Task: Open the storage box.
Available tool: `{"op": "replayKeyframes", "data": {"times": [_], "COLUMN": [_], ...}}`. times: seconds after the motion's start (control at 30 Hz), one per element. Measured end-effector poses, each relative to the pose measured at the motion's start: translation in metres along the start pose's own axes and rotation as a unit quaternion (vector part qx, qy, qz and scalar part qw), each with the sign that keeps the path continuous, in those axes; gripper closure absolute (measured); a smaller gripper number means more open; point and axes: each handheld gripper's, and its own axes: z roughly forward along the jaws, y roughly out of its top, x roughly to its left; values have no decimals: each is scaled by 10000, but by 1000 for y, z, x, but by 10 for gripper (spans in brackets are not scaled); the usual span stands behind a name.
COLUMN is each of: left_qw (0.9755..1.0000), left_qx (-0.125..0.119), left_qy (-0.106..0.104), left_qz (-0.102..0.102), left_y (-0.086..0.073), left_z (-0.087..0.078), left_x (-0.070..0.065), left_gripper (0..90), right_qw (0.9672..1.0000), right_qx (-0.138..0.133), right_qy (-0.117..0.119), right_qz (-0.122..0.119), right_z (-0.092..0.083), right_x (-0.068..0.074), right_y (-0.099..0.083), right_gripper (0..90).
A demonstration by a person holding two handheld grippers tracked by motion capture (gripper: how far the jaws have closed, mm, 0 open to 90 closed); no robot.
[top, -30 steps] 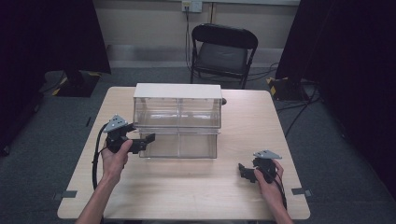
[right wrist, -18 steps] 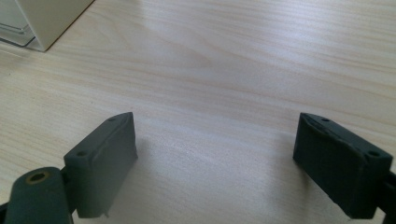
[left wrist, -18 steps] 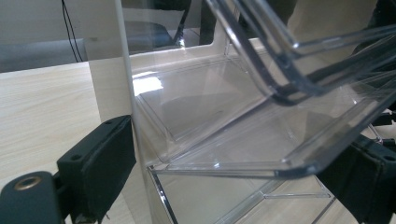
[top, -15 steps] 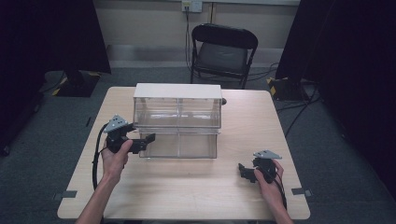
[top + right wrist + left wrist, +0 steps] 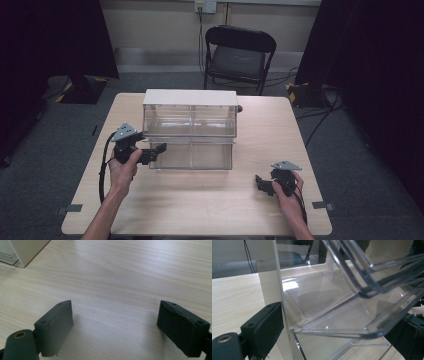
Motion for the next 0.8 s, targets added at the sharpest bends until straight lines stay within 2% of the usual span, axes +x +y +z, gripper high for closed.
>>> {"op": "replayKeyframes", "data": {"times": [0.8], "left_qw": [10000], "left_qx": [25], "left_qy": [-3], "left_qz": [32], "left_y": [2], "left_z": [0], "left_x": [0], "left_gripper": [65], "right_qw": [10000], "right_qx": [1], "right_qy": [1], "right_qz": [1], "right_z": [0], "right_x": [0], "right_y": [0], "right_gripper": [125]}}
